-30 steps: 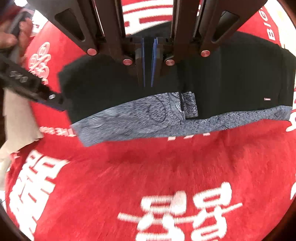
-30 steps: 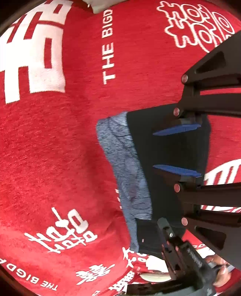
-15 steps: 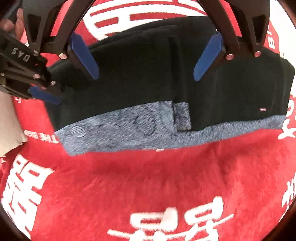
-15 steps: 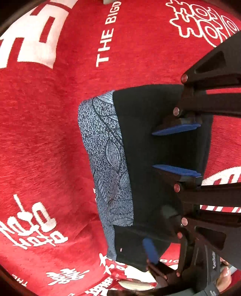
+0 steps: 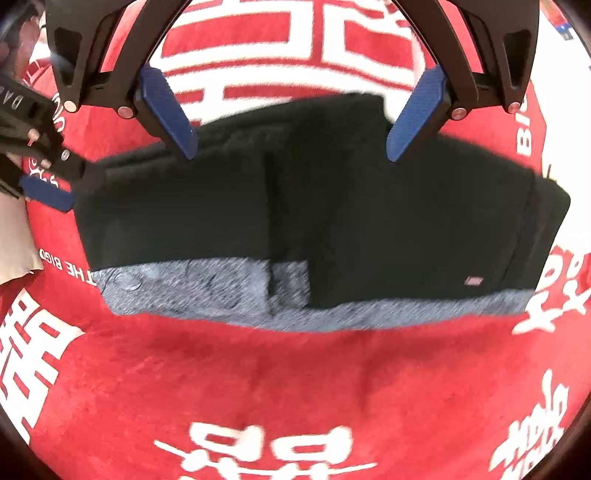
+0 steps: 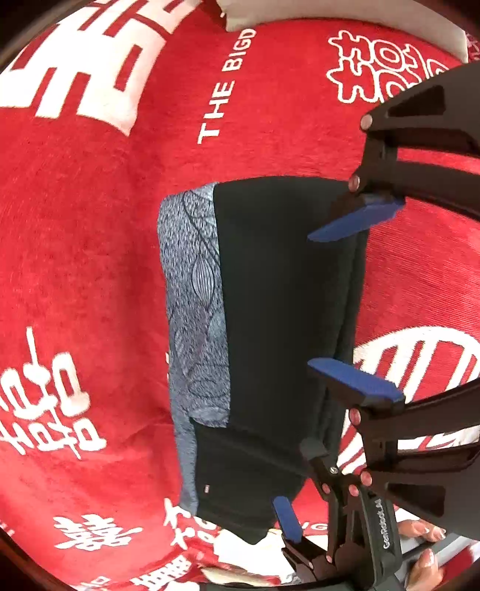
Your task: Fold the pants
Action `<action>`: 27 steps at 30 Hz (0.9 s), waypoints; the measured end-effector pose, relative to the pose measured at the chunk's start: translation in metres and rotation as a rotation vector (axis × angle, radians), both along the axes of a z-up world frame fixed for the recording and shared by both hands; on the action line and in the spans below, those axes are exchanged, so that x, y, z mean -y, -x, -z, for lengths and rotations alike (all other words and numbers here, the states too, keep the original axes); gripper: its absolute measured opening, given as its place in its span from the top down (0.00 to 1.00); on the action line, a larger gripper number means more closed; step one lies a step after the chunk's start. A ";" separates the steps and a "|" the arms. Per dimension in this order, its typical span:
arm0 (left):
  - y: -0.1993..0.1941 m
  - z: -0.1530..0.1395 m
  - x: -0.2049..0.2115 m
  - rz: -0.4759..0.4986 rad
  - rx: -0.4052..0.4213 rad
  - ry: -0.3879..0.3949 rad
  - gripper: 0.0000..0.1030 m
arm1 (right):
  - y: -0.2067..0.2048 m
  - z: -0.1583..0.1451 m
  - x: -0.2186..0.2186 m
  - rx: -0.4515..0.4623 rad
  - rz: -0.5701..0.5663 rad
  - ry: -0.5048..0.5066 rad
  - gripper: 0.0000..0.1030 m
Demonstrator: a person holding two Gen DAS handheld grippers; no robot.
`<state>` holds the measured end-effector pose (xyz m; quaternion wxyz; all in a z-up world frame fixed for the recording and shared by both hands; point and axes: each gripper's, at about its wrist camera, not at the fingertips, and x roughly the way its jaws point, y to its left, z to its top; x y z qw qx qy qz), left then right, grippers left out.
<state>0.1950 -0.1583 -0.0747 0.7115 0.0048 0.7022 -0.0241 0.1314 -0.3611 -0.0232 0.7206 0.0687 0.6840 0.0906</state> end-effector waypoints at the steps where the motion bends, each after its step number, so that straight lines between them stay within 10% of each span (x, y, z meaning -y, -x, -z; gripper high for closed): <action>1: 0.006 -0.003 -0.008 -0.017 0.004 -0.006 0.00 | 0.000 -0.002 -0.005 0.000 -0.012 0.002 0.29; 19: 0.034 0.003 -0.124 -0.215 -0.023 -0.006 0.00 | -0.004 -0.003 -0.102 -0.003 -0.186 0.110 0.23; 27: 0.036 0.013 -0.161 -0.253 -0.026 0.012 0.00 | 0.001 0.048 -0.123 -0.109 -0.170 0.089 0.17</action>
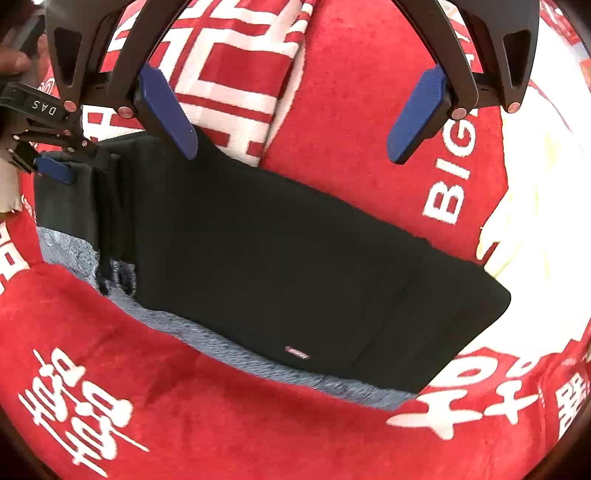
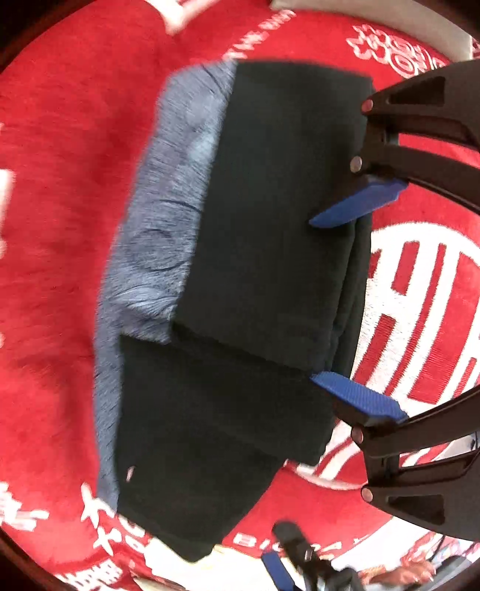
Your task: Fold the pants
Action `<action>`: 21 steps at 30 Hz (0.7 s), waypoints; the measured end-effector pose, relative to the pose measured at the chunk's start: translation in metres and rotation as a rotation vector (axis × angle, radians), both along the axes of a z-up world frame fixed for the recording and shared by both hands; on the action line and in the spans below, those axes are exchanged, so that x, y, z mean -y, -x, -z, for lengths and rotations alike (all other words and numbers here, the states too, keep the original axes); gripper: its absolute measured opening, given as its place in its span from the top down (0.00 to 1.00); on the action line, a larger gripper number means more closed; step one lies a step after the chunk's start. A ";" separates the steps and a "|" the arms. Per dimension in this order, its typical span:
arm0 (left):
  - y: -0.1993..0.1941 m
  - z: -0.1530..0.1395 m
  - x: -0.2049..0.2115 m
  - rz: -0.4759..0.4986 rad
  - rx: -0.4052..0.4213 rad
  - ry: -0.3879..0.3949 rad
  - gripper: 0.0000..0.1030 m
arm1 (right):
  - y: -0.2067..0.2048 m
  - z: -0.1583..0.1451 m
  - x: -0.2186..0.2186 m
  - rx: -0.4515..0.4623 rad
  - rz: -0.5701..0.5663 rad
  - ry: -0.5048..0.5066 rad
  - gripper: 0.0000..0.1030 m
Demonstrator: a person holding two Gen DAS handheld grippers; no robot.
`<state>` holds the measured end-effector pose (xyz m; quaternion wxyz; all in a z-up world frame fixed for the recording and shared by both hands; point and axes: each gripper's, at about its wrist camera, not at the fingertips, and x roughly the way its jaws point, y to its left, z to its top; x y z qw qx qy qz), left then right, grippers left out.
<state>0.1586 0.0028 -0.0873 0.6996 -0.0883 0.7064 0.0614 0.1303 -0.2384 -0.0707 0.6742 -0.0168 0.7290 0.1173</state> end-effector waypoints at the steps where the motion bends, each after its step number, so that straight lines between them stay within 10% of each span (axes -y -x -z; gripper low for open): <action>1: 0.000 0.001 -0.003 -0.005 0.001 0.002 0.00 | 0.000 -0.001 0.000 0.019 0.005 -0.001 0.16; 7: 0.000 -0.005 -0.040 -0.106 0.062 0.014 0.00 | -0.001 -0.003 -0.001 -0.001 -0.014 0.018 0.16; 14: 0.001 0.004 -0.117 -0.361 0.206 0.270 0.00 | -0.001 -0.002 -0.003 0.006 -0.016 0.023 0.16; 21: -0.006 0.036 -0.136 -0.390 0.258 0.400 0.00 | 0.004 -0.002 -0.003 0.030 -0.018 0.023 0.16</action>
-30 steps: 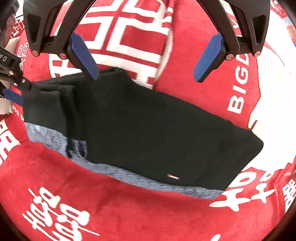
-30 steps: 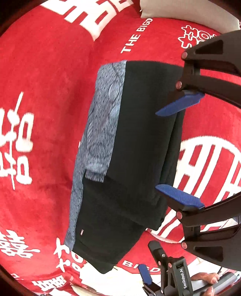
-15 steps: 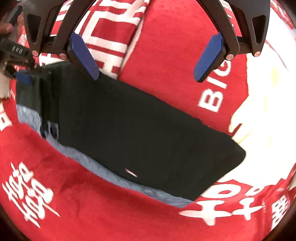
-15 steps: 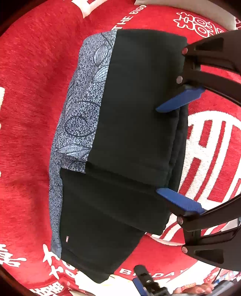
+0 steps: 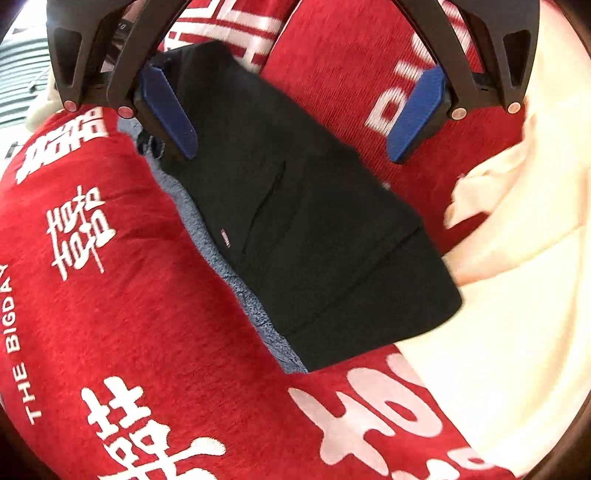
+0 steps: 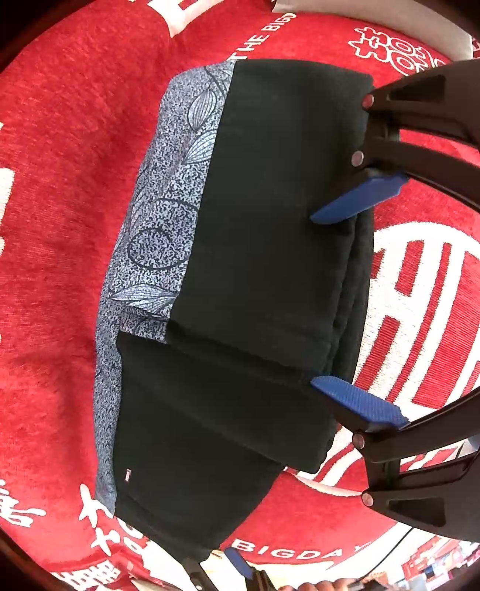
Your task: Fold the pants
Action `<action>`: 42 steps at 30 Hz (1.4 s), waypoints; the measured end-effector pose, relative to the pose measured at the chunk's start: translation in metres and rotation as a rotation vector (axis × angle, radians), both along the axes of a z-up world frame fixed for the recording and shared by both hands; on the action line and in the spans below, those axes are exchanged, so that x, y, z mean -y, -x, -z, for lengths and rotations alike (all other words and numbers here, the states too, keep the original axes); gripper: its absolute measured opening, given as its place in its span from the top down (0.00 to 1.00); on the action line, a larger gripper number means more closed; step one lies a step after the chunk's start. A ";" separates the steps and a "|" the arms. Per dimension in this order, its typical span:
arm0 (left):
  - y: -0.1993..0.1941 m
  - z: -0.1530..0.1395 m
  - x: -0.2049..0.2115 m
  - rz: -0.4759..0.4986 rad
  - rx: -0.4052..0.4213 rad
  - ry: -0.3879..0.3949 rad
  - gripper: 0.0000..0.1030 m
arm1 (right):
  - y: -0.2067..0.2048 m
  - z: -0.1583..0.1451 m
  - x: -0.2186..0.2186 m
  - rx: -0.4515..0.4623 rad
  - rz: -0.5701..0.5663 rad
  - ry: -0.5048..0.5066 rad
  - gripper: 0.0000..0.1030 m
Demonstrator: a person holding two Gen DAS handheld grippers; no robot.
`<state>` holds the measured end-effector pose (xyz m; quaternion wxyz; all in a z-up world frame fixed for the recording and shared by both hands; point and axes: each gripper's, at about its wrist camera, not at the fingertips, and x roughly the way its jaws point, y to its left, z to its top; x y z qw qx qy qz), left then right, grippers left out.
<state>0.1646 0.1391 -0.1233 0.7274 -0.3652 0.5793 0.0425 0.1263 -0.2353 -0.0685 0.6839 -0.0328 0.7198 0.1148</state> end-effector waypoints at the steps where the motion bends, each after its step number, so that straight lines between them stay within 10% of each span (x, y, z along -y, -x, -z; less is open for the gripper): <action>1: -0.002 0.005 -0.001 -0.003 0.012 0.015 0.00 | 0.001 0.000 0.000 0.003 -0.001 0.002 0.16; 12: -0.025 0.013 0.000 -0.051 0.129 0.053 0.00 | 0.000 -0.002 -0.003 0.008 -0.004 0.016 0.15; 18: -0.042 0.012 0.016 -0.012 0.052 -0.075 0.02 | 0.000 -0.002 -0.004 0.015 -0.003 0.016 0.15; 20: -0.045 0.009 0.020 -0.021 0.006 -0.148 0.20 | -0.001 -0.003 -0.004 0.015 -0.003 0.016 0.15; 22: -0.047 0.006 0.021 -0.009 -0.032 -0.221 0.69 | -0.003 -0.009 -0.003 0.022 -0.001 0.022 0.15; 25: -0.048 0.001 0.022 0.013 -0.055 -0.249 0.72 | -0.005 -0.027 -0.002 0.066 -0.004 0.026 0.15; 35: -0.049 -0.053 0.133 0.432 0.084 -0.711 0.73 | -0.080 -0.096 -0.041 0.014 0.000 -0.248 0.14; 42: -0.053 -0.063 0.166 0.559 0.127 -0.807 0.73 | -0.160 -0.113 -0.145 -0.143 -0.194 -0.387 0.12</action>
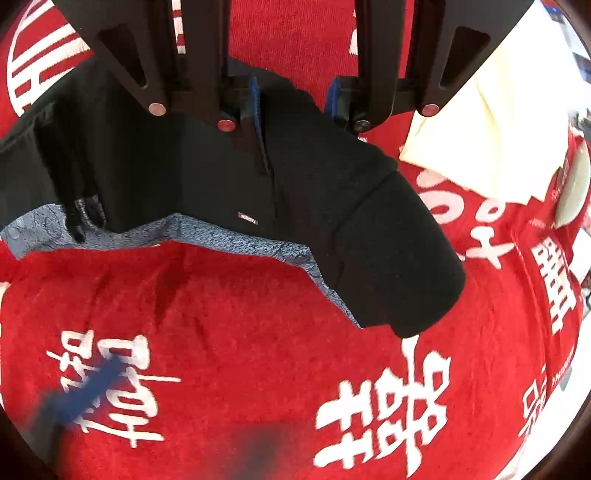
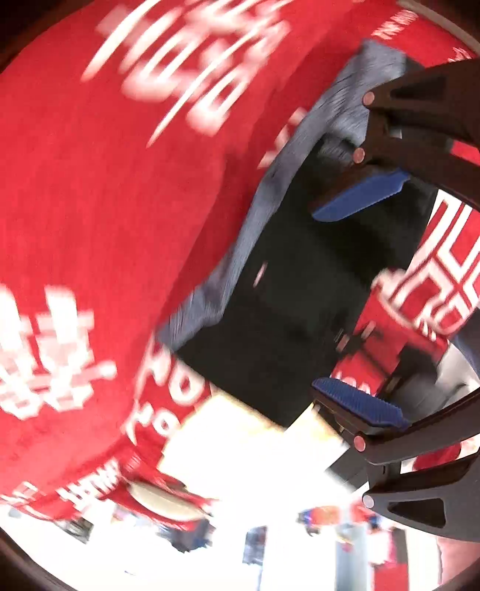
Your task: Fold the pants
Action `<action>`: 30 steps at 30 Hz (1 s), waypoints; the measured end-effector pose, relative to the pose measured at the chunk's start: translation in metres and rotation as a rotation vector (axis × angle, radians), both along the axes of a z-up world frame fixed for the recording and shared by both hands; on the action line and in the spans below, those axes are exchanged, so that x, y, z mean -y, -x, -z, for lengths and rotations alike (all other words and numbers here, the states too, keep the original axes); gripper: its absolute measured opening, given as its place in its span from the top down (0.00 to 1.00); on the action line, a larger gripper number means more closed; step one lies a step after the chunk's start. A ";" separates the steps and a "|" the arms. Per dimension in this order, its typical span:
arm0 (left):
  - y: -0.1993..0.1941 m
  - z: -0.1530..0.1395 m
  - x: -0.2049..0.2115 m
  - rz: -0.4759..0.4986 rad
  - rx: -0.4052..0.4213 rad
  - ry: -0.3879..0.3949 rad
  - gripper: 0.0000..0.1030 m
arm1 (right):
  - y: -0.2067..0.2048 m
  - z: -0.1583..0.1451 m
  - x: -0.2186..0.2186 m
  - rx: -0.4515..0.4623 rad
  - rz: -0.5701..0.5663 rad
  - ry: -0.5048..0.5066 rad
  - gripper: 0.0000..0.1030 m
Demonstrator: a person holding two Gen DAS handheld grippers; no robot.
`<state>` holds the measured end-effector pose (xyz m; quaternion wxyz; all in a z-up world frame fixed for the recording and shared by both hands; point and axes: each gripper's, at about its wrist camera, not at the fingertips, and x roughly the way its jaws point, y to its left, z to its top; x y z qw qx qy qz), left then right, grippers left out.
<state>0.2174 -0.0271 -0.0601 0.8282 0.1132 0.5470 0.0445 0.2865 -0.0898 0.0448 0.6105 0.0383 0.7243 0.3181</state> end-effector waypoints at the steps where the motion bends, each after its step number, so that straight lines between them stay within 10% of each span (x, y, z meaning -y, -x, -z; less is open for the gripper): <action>1: -0.002 -0.001 0.003 0.010 0.003 -0.010 0.73 | -0.002 0.001 -0.014 -0.016 -0.025 -0.004 0.12; 10: 0.005 -0.008 0.023 0.096 0.047 -0.071 0.73 | 0.003 0.041 -0.114 -0.119 -0.284 0.128 0.11; 12: 0.007 -0.010 0.025 0.106 0.055 -0.074 0.73 | 0.004 0.055 -0.114 -0.141 -0.297 0.179 0.28; 13: 0.006 -0.010 0.026 0.108 0.045 -0.068 0.73 | 0.004 0.059 -0.110 -0.152 -0.285 0.186 0.63; 15: 0.005 -0.011 0.029 0.112 0.046 -0.057 0.73 | -0.002 0.062 -0.093 -0.168 -0.215 0.168 0.80; 30: 0.014 -0.082 0.142 0.393 0.113 0.012 0.73 | 0.012 -0.014 0.118 -0.021 0.177 -0.248 0.83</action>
